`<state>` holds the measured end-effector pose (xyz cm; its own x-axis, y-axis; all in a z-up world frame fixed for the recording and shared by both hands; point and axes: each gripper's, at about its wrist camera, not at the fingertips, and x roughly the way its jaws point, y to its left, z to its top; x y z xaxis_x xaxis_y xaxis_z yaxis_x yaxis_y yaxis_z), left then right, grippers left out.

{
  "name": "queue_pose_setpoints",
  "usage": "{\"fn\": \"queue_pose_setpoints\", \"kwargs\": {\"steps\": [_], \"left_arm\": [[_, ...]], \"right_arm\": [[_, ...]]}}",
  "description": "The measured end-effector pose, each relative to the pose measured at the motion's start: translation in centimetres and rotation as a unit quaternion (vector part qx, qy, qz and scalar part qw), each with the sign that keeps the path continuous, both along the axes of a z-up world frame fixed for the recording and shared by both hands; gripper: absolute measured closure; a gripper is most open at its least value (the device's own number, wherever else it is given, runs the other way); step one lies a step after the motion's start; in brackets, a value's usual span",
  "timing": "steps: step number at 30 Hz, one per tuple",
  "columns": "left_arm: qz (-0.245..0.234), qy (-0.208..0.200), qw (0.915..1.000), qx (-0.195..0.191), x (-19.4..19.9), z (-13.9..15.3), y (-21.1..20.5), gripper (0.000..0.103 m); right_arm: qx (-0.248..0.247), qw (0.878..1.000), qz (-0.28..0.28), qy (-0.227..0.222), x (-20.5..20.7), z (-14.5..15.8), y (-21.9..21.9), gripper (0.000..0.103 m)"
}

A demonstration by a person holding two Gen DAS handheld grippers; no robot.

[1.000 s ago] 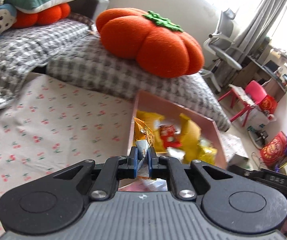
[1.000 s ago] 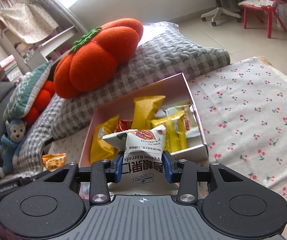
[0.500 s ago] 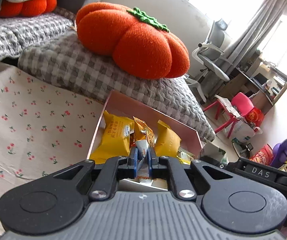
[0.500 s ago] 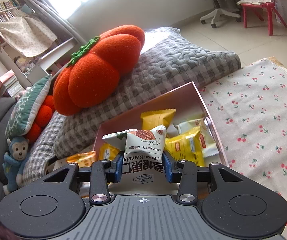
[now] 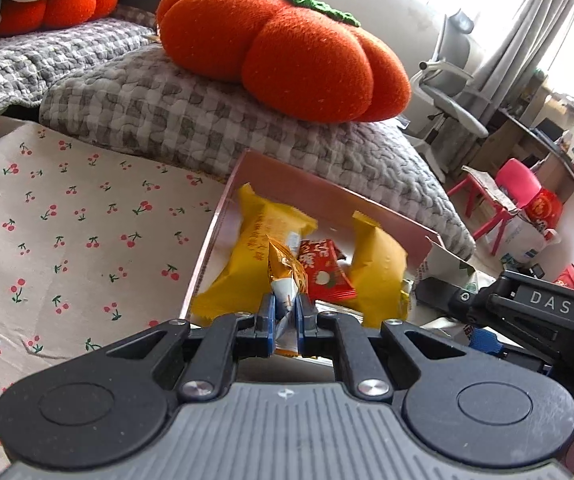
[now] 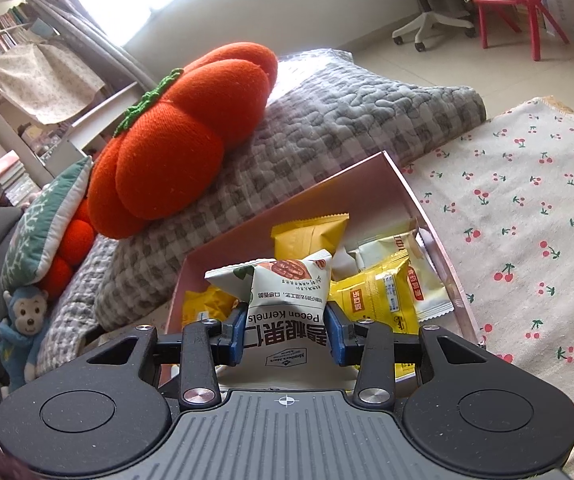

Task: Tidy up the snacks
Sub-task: 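Carry both packs into the pink box and open both tools, then withdraw both tools from the box toward the snack pile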

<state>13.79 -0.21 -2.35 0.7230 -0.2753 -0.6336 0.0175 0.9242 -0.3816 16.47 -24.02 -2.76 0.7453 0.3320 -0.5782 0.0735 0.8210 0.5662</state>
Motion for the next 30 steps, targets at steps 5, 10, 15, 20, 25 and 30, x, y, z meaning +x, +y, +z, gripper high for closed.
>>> {"fn": "queue_pose_setpoints", "kwargs": {"steps": [5,10,15,20,25,30], "left_arm": [[-0.003,-0.002,1.0000,-0.004,-0.2,-0.1,0.3,0.091],[-0.003,0.004,0.9999,0.016,-0.3,0.2,0.0,0.075],[-0.012,-0.004,0.9994,0.031,-1.0,1.1,-0.3,0.057],[-0.023,-0.004,0.9986,0.048,-1.8,1.8,-0.6,0.046],[-0.032,0.004,0.9972,0.067,-2.5,2.3,-0.7,0.030],[-0.044,0.003,0.9956,0.083,-3.5,2.9,-0.2,0.018]], "right_arm": [[0.009,1.000,-0.005,0.002,-0.1,-0.3,-0.1,0.058],[0.019,1.000,-0.003,-0.004,-0.4,0.3,-0.5,0.040],[0.008,1.000,0.003,-0.005,-1.1,1.2,-0.5,0.034],[-0.013,1.000,0.017,-0.008,-2.1,2.4,-0.3,0.032],[-0.031,0.999,0.031,-0.009,-3.4,3.5,-0.2,0.021],[-0.057,0.997,0.047,-0.006,-4.7,4.3,-0.3,0.018]]}}
